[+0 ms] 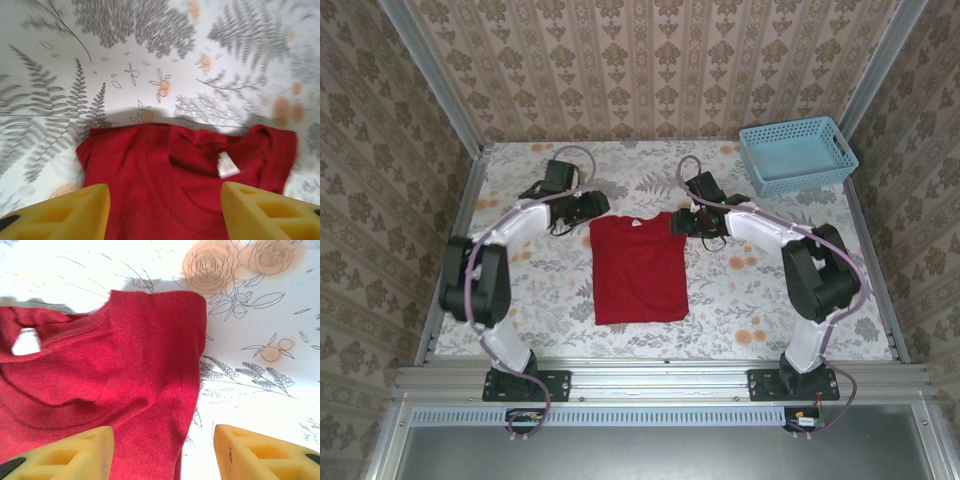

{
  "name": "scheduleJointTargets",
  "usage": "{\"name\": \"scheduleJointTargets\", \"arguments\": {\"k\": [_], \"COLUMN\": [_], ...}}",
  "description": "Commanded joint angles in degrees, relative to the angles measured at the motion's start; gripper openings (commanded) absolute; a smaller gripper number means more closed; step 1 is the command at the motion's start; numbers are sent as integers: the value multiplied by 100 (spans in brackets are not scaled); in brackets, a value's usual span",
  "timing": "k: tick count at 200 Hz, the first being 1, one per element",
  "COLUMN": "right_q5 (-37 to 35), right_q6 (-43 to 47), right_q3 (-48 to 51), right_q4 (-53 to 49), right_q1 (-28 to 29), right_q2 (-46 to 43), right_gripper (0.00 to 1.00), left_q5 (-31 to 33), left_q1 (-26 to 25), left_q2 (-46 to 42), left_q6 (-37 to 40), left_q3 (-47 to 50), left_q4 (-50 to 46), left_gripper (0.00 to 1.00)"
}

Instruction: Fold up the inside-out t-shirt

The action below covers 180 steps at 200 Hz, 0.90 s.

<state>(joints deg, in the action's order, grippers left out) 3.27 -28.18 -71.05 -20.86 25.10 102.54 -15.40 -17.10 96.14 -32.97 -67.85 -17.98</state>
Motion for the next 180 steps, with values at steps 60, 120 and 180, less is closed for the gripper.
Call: {"name": "scheduleJointTargets", "arguments": {"k": [60, 120, 180], "right_q5": [-19, 282, 580], "right_q6": [-46, -212, -399], "right_q3": [786, 166, -506], "right_q4": [371, 491, 414], "right_q1": [-171, -169, -162], "right_q2": [-419, 502, 1333], "right_gripper": [61, 61, 61], "left_q5": [-163, -759, -698], "left_q1": [1098, 861, 197], "left_q2": [-1533, -522, 707], "left_q6": [-227, -402, -483], "left_q3": [2316, 2043, 1129], "left_q4": [811, 1618, 1640], "left_gripper": [70, 66, 59]}}
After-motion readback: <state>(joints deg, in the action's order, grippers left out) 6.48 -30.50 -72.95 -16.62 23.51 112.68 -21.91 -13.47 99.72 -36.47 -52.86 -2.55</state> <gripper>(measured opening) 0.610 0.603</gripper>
